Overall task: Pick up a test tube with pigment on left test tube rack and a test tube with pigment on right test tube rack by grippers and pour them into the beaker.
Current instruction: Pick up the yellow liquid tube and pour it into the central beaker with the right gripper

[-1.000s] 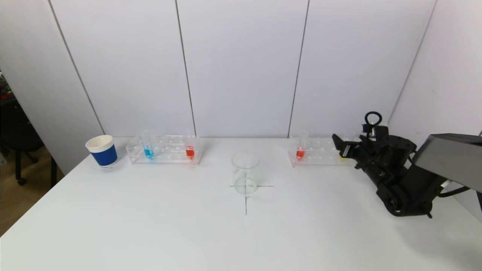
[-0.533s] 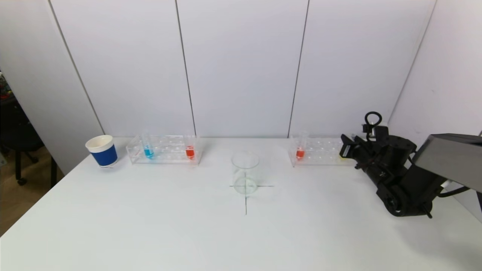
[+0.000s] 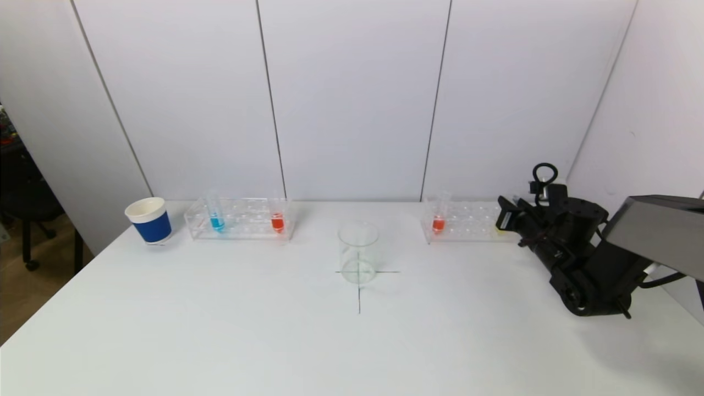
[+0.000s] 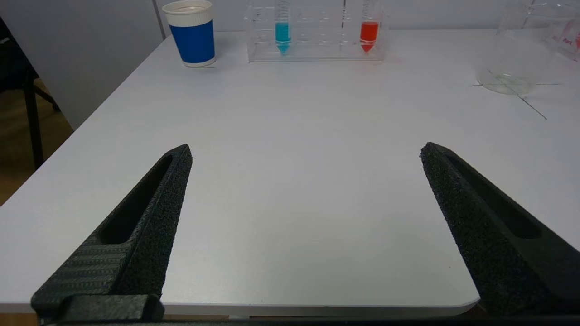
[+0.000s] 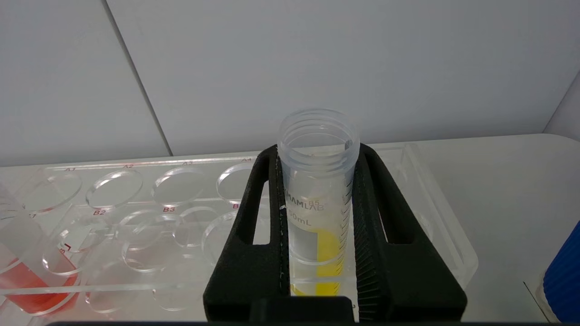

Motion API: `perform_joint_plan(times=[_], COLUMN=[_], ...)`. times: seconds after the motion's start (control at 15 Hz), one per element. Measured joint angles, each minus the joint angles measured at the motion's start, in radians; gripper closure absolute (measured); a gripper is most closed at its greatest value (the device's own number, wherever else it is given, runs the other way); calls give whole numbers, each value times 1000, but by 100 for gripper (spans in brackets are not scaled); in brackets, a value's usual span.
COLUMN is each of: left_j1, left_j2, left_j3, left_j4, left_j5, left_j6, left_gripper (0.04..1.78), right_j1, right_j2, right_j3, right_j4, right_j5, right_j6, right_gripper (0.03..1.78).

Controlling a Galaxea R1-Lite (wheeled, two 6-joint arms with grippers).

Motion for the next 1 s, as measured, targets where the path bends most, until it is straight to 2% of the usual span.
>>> perform_joint_plan(times=[1.0], left_j1=[0], left_j2=[0], left_j3=[0], left_j4=[0], left_j5=[0], left_j6=[0], left_gripper=[6], right_j1=[4], right_j2=[-66], right_j3=[10], right_j4=[15], right_j5=[0], right_j6=[-15], right_gripper=[135])
